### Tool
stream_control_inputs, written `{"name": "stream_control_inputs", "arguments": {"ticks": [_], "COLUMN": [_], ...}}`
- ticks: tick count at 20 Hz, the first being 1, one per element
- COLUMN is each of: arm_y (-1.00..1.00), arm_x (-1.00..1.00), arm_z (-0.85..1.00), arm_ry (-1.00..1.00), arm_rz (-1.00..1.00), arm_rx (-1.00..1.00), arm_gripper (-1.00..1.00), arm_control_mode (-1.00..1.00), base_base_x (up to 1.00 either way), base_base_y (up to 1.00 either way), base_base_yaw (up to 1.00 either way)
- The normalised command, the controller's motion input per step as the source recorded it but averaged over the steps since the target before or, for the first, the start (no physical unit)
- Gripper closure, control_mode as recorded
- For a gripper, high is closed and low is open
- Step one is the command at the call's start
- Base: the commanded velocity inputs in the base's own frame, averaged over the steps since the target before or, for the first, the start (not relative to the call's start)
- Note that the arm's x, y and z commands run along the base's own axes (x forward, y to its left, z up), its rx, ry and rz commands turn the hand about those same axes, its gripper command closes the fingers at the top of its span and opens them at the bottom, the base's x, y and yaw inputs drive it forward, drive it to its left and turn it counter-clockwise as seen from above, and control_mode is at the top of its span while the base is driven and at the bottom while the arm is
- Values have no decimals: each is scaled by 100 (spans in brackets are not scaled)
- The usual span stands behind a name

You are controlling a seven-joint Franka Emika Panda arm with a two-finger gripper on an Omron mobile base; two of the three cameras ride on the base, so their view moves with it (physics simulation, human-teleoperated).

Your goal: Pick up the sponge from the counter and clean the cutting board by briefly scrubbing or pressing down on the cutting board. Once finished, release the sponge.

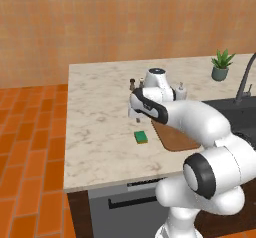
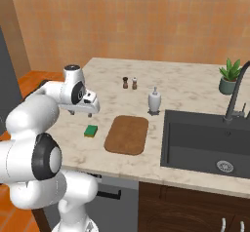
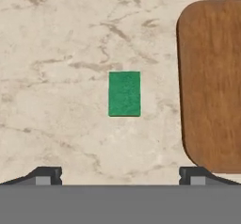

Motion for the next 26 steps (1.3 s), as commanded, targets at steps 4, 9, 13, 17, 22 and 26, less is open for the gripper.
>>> {"name": "stream_control_inputs", "arguments": {"ticks": [4,9,13,17,22,26], "arm_y": [0,0,0,0,1,0], "arm_x": [35,19,14,22,29,29], "arm_z": [-56,-38,-34,-53,-42,-26], "arm_ry": [6,8,8,5,6,7], "arm_rz": [0,0,0,0,0,0], "arm_rx": [0,0,0,-3,-2,0], "arm_gripper": [-100,-100,-100,-100,-100,-100], "arm_control_mode": [-100,-100,-100,-100,-100,-100], "base_base_x": [0,0,0,0,0,0], "base_base_y": [0,0,0,0,0,0], "base_base_yaw": [0,0,0,0,0,0]}}
